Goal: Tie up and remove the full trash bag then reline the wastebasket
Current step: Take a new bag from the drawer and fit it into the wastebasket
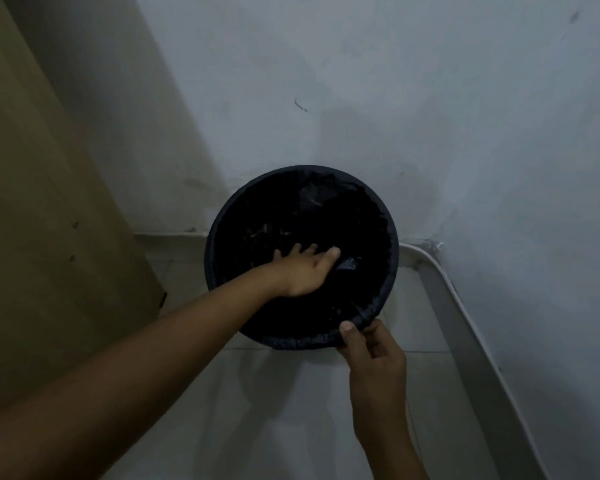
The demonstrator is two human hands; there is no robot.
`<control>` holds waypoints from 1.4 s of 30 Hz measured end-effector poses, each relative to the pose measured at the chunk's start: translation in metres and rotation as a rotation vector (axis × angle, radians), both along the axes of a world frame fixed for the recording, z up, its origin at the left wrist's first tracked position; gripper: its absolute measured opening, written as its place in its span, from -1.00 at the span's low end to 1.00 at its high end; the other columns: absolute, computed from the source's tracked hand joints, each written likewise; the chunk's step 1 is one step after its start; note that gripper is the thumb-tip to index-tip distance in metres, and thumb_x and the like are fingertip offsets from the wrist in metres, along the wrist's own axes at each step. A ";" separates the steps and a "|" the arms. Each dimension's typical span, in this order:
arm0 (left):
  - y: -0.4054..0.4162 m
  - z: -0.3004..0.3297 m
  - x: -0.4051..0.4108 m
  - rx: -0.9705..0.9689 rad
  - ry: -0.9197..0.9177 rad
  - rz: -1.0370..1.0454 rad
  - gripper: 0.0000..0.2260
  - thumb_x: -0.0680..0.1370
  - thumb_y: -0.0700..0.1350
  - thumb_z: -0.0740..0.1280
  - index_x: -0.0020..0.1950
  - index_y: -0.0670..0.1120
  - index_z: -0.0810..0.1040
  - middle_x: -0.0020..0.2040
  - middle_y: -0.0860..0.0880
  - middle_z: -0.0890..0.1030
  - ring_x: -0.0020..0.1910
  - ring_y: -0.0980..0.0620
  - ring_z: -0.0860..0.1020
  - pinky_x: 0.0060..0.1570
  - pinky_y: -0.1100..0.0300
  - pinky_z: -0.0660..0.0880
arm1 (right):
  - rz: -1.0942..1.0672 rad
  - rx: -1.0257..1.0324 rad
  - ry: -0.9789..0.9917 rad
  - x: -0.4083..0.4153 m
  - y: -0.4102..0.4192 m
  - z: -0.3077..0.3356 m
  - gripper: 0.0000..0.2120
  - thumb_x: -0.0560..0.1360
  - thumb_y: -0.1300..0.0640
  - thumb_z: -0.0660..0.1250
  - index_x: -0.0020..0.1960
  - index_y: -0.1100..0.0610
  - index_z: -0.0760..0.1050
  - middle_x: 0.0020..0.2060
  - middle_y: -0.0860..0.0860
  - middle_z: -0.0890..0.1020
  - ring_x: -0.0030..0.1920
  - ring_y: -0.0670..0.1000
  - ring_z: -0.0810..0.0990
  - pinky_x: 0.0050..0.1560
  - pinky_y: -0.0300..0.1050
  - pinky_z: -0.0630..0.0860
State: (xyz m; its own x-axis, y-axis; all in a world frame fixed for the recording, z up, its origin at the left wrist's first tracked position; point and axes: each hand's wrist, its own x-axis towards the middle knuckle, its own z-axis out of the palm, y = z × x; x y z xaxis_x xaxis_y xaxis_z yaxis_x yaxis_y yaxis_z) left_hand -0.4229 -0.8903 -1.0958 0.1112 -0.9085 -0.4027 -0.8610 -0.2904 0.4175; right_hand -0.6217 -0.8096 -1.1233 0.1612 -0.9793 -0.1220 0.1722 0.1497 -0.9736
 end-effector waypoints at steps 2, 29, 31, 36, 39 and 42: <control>-0.001 -0.006 -0.021 0.064 0.147 -0.004 -0.42 0.68 0.35 -0.25 0.70 0.25 -0.10 0.73 0.04 -0.11 0.70 -0.12 -0.18 0.58 -0.22 -0.30 | 0.018 -0.006 -0.008 0.002 0.001 0.003 -0.88 0.65 0.23 0.40 0.08 0.10 0.71 -0.02 0.01 0.79 0.06 0.00 0.76 0.10 -0.06 0.67; 0.030 -0.058 -0.038 0.435 0.146 -0.103 0.02 0.33 0.71 -0.18 0.68 0.25 -0.22 0.71 0.09 -0.22 0.69 -0.05 -0.20 0.61 -0.22 -0.28 | 0.013 0.055 -0.029 -0.016 0.015 -0.012 -0.80 0.65 0.24 0.40 -0.01 -0.02 0.72 0.00 0.02 0.77 0.13 0.09 0.72 0.19 0.09 0.65; 0.028 -0.058 -0.038 0.421 0.039 -0.120 0.03 0.26 0.74 -0.22 0.67 0.32 -0.20 0.72 0.09 -0.21 0.69 -0.11 -0.20 0.58 -0.29 -0.30 | -0.001 0.074 -0.028 -0.019 0.016 -0.015 -0.79 0.65 0.24 0.40 -0.01 -0.03 0.73 0.00 0.03 0.77 0.11 0.09 0.72 0.19 0.12 0.66; 0.027 -0.063 -0.037 0.198 -0.246 -0.176 -0.09 0.39 0.67 -0.21 0.65 0.30 -0.29 0.70 0.03 -0.30 0.67 -0.20 -0.30 0.54 -0.32 -0.40 | -0.017 0.108 -0.055 -0.022 0.024 -0.015 -0.74 0.64 0.30 0.39 0.15 -0.02 0.71 0.03 -0.07 0.78 0.10 -0.02 0.74 0.13 -0.01 0.64; 0.028 -0.077 -0.043 0.321 -0.177 -0.165 -0.09 0.33 0.70 -0.25 0.62 0.38 -0.29 0.70 0.06 -0.29 0.67 -0.14 -0.31 0.53 -0.32 -0.39 | -0.056 0.161 -0.072 -0.023 0.030 -0.017 -0.68 0.64 0.33 0.39 0.19 -0.07 0.69 0.03 -0.09 0.78 0.08 -0.05 0.75 0.13 0.01 0.64; 0.031 -0.087 -0.047 0.372 0.077 -0.102 -0.03 0.29 0.73 -0.19 0.63 0.37 -0.26 0.72 0.06 -0.20 0.70 -0.08 -0.18 0.62 -0.21 -0.22 | -0.060 0.176 -0.065 -0.025 0.035 -0.020 -0.65 0.63 0.33 0.39 0.17 -0.10 0.71 0.03 -0.08 0.79 0.09 -0.04 0.75 0.11 -0.01 0.64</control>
State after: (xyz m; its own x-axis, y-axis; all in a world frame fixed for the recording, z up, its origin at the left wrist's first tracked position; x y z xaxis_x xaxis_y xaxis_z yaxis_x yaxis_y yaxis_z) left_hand -0.4695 -0.8590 -1.1832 -0.0156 -0.7035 -0.7105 -0.8634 -0.3489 0.3643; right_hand -0.6464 -0.7749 -1.1437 0.1164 -0.9520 -0.2832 0.2473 0.3039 -0.9200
